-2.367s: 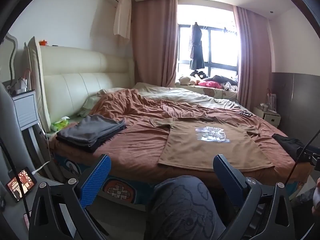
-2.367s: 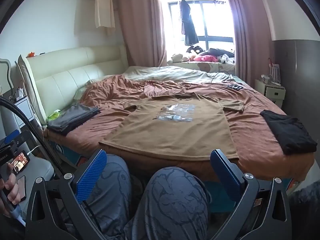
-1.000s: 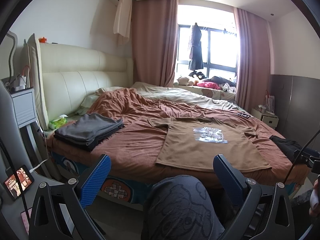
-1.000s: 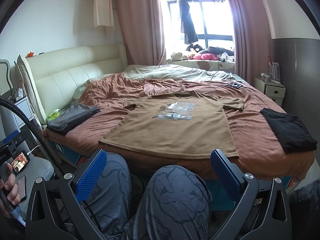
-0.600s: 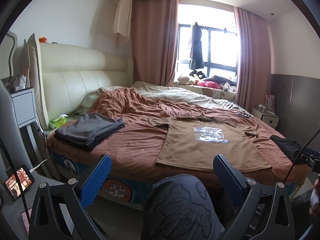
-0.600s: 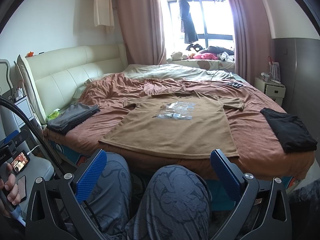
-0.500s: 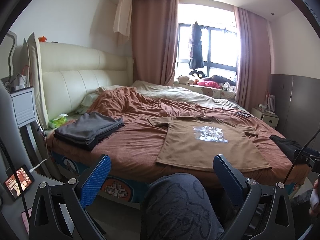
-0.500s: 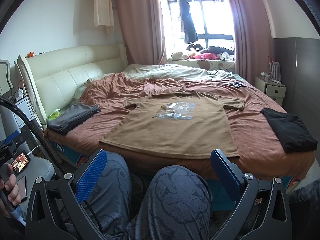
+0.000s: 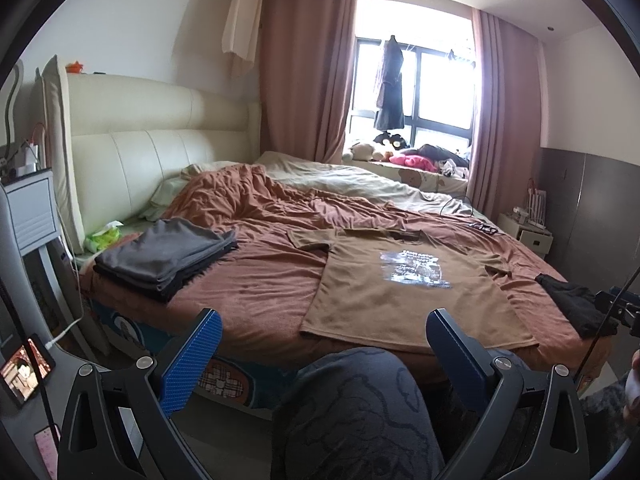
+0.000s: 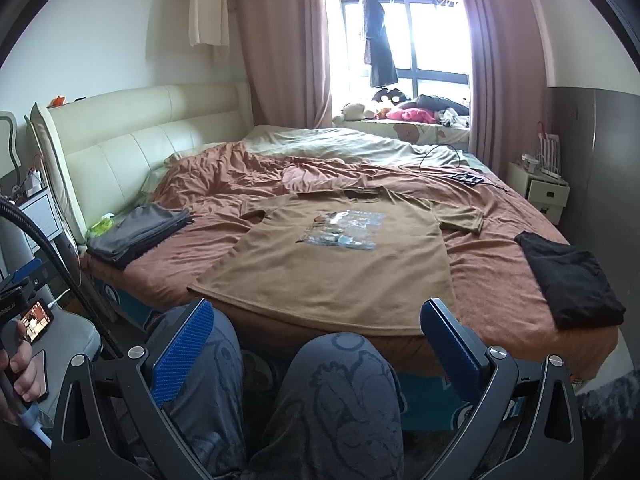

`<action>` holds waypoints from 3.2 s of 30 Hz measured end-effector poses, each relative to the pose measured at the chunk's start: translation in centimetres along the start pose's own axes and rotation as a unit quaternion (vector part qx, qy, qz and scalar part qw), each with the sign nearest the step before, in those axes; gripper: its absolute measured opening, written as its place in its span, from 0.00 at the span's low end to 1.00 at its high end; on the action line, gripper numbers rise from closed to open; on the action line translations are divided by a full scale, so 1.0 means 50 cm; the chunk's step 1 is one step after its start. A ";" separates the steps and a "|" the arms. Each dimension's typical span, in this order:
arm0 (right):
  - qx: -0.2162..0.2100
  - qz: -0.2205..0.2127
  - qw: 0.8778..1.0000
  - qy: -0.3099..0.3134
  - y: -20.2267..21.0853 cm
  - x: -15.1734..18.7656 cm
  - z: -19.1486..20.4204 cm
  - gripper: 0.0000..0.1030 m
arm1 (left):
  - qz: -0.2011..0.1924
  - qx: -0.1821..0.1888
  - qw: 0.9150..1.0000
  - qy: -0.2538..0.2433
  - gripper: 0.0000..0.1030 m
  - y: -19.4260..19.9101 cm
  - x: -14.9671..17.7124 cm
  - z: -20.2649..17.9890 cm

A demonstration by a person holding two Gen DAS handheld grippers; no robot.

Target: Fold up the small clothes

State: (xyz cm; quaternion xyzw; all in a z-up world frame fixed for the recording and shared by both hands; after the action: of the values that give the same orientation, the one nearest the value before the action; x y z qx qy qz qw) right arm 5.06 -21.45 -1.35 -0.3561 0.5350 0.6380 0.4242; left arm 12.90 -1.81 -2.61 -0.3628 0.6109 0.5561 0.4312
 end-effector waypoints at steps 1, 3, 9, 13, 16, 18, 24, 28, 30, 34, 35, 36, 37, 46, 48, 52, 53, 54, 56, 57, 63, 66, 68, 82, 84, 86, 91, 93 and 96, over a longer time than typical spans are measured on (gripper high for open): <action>0.001 0.000 1.000 -0.005 -0.006 -0.002 -0.002 1.00 | 0.002 0.002 1.000 -0.001 1.00 -0.006 -0.004 -0.001; -0.003 0.002 1.000 -0.014 -0.020 -0.006 -0.006 1.00 | 0.000 0.004 1.000 0.000 1.00 -0.015 -0.012 -0.002; 0.005 0.013 1.000 -0.012 -0.053 -0.013 0.000 1.00 | 0.006 0.005 1.000 0.004 1.00 -0.041 -0.018 0.010; 0.006 0.018 1.000 -0.007 -0.071 -0.019 0.009 1.00 | 0.010 0.005 1.000 0.005 1.00 -0.061 -0.023 0.021; -0.002 0.026 1.000 -0.004 -0.089 -0.028 0.011 1.00 | 0.014 0.007 1.000 0.008 1.00 -0.083 -0.031 0.028; -0.001 0.029 1.000 -0.002 -0.104 -0.036 0.010 1.00 | 0.018 0.008 1.000 0.010 1.00 -0.100 -0.037 0.034; -0.002 0.049 0.999 -0.006 -0.165 -0.062 -0.005 1.00 | 0.029 0.008 0.999 0.016 1.00 -0.156 -0.054 0.049; -0.003 0.062 0.998 -0.013 -0.212 -0.079 -0.015 1.00 | 0.040 0.003 0.999 0.015 1.00 -0.198 -0.063 0.056; -0.003 0.068 0.998 -0.015 -0.235 -0.088 -0.018 1.00 | 0.050 -0.003 0.999 0.013 1.00 -0.223 -0.066 0.062; -0.002 0.078 0.997 -0.015 -0.281 -0.107 -0.020 1.00 | 0.066 -0.010 0.998 0.008 1.00 -0.270 -0.069 0.068; 0.000 0.080 0.997 -0.015 -0.292 -0.110 -0.020 1.00 | 0.071 -0.012 0.997 0.006 1.00 -0.280 -0.068 0.070; 0.002 0.082 0.997 -0.015 -0.303 -0.114 -0.022 1.00 | 0.075 -0.015 0.997 0.005 1.00 -0.290 -0.067 0.072; 0.005 0.084 0.996 -0.015 -0.313 -0.118 -0.023 1.00 | 0.081 -0.017 0.997 0.004 1.00 -0.301 -0.067 0.072; 0.036 0.102 0.994 -0.033 -0.405 -0.142 -0.038 1.00 | 0.112 -0.027 0.993 0.009 1.00 -0.389 -0.081 0.074; 0.034 0.106 0.993 -0.036 -0.422 -0.147 -0.040 1.00 | 0.118 -0.034 0.992 0.009 1.00 -0.410 -0.088 0.075; 0.031 0.106 0.993 -0.031 -0.456 -0.167 -0.043 1.00 | 0.118 -0.025 0.993 0.005 1.00 -0.441 -0.103 0.064; 0.029 0.105 0.994 -0.031 -0.464 -0.172 -0.046 1.00 | 0.122 -0.025 0.992 0.004 1.00 -0.450 -0.105 0.062; 0.027 0.105 0.994 -0.032 -0.472 -0.176 -0.048 1.00 | 0.123 -0.026 0.992 0.002 1.00 -0.457 -0.107 0.061; 0.024 0.106 0.994 -0.030 -0.490 -0.184 -0.048 1.00 | 0.124 -0.022 0.992 -0.001 1.00 -0.475 -0.114 0.053; 0.021 0.106 0.994 -0.029 -0.500 -0.189 -0.050 1.00 | 0.125 -0.015 0.992 0.000 1.00 -0.484 -0.117 0.050; -0.005 0.118 0.993 -0.019 -0.564 -0.209 -0.055 1.00 | 0.121 0.012 0.993 0.006 1.00 -0.548 -0.142 0.030; -0.029 0.123 0.992 -0.022 -0.600 -0.217 -0.055 1.00 | 0.119 0.010 0.993 -0.003 1.00 -0.584 -0.155 0.029; -0.032 0.126 0.991 -0.019 -0.624 -0.219 -0.060 1.00 | 0.121 0.015 0.993 -0.004 1.00 -0.611 -0.161 0.028; -0.058 0.126 0.990 -0.033 -0.771 -0.270 -0.067 1.00 | 0.139 0.043 0.988 -0.041 0.95 -0.809 -0.221 0.060; -0.060 0.127 0.989 -0.036 -0.795 -0.279 -0.066 1.00 | 0.145 0.051 0.987 -0.046 0.92 -0.842 -0.230 0.070; -0.056 0.130 0.989 -0.032 -0.822 -0.287 -0.063 0.95 | 0.154 0.046 0.985 -0.055 0.88 -0.875 -0.236 0.083; -0.070 0.144 0.986 -0.039 -0.892 -0.307 -0.048 0.86 | 0.174 0.045 0.982 -0.057 0.86 -0.953 -0.247 0.113; -0.075 0.152 0.984 -0.046 -0.924 -0.316 -0.043 0.84 | 0.182 0.042 0.981 -0.056 0.84 -0.985 -0.245 0.124; -0.085 0.159 0.982 -0.051 -0.974 -0.334 -0.032 0.74 | 0.198 0.040 0.978 -0.042 0.77 -1.037 -0.239 0.140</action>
State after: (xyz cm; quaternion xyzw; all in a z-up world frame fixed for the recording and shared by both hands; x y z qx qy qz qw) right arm 56.40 -22.38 -4.99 -0.2681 0.5066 0.7576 0.3122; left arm 65.95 -1.43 -10.58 -0.1931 0.6738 0.6201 0.3524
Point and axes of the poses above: each gripper's, at about its wrist camera, not at the fingertips, and y roughly against the way its jaws point, z to its left, x to its underside, the point moved 10 cm from there along -y, roughly the way its jaws point, and after that the axes turned 5 degrees about -y, right-handed, at the moved point
